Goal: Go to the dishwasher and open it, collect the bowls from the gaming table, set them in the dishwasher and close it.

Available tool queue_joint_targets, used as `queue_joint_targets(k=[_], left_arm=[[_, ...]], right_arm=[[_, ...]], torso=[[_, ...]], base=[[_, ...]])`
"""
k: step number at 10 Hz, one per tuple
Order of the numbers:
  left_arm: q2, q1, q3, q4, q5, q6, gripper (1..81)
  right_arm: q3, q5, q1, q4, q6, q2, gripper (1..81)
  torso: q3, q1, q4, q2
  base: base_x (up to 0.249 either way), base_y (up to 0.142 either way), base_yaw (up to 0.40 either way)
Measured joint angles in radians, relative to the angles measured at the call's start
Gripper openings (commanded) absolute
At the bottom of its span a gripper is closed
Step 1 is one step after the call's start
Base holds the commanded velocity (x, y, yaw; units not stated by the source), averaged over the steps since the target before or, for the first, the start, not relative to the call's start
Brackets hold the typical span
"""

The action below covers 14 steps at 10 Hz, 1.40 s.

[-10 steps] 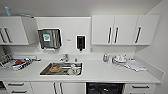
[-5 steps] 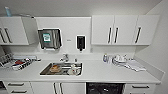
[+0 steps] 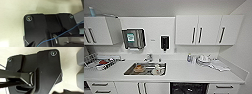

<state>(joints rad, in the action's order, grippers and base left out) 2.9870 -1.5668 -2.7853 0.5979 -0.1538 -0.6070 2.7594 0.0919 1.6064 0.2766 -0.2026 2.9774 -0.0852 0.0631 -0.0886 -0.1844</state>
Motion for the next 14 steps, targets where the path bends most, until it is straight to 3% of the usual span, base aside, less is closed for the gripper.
queue_joint_targets(k=[2,4,5,6,10,12,14], left_arm=[[0.032,-0.003,0.001,0.000,0.098,-0.001,81.1],[0.039,0.000,0.007,-0.002,0.111,0.019,81.1],[0.032,0.005,0.001,-0.022,0.124,0.063,81.1],[0.024,0.010,-0.002,-0.069,0.140,0.137,81.1],[0.018,0.013,0.004,-0.346,0.134,0.455,81.1],[0.019,0.017,0.010,-0.464,0.127,0.553,81.1],[0.036,0.026,0.005,-0.490,0.125,0.560,81.1]], right_arm=[[-0.020,-0.040,-0.022,-0.001,0.002,-0.010,81.1],[-0.022,-0.047,-0.036,-0.001,0.005,-0.012,81.1],[-0.022,-0.050,-0.035,-0.001,0.007,-0.010,81.1],[-0.022,-0.053,-0.030,0.000,0.009,-0.009,81.1],[-0.022,-0.056,-0.030,0.000,0.011,-0.008,81.1],[-0.019,-0.058,-0.030,0.000,0.011,0.005,81.1],[-0.017,-0.058,-0.030,0.000,0.011,0.009,81.1]], torso=[[0.000,0.000,0.000,0.000],[0.000,0.000,0.000,0.000],[0.000,0.000,0.000,0.000],[0.000,0.000,0.000,0.000],[0.000,0.000,0.000,0.000],[0.000,0.000,0.000,0.000],[0.000,0.000,0.000,0.000]], base=[[0.000,0.000,0.000],[0.000,0.000,0.000],[0.000,0.000,0.000],[0.000,0.000,0.000],[0.000,0.000,0.000],[0.000,0.000,0.000],[0.000,0.000,0.000]])
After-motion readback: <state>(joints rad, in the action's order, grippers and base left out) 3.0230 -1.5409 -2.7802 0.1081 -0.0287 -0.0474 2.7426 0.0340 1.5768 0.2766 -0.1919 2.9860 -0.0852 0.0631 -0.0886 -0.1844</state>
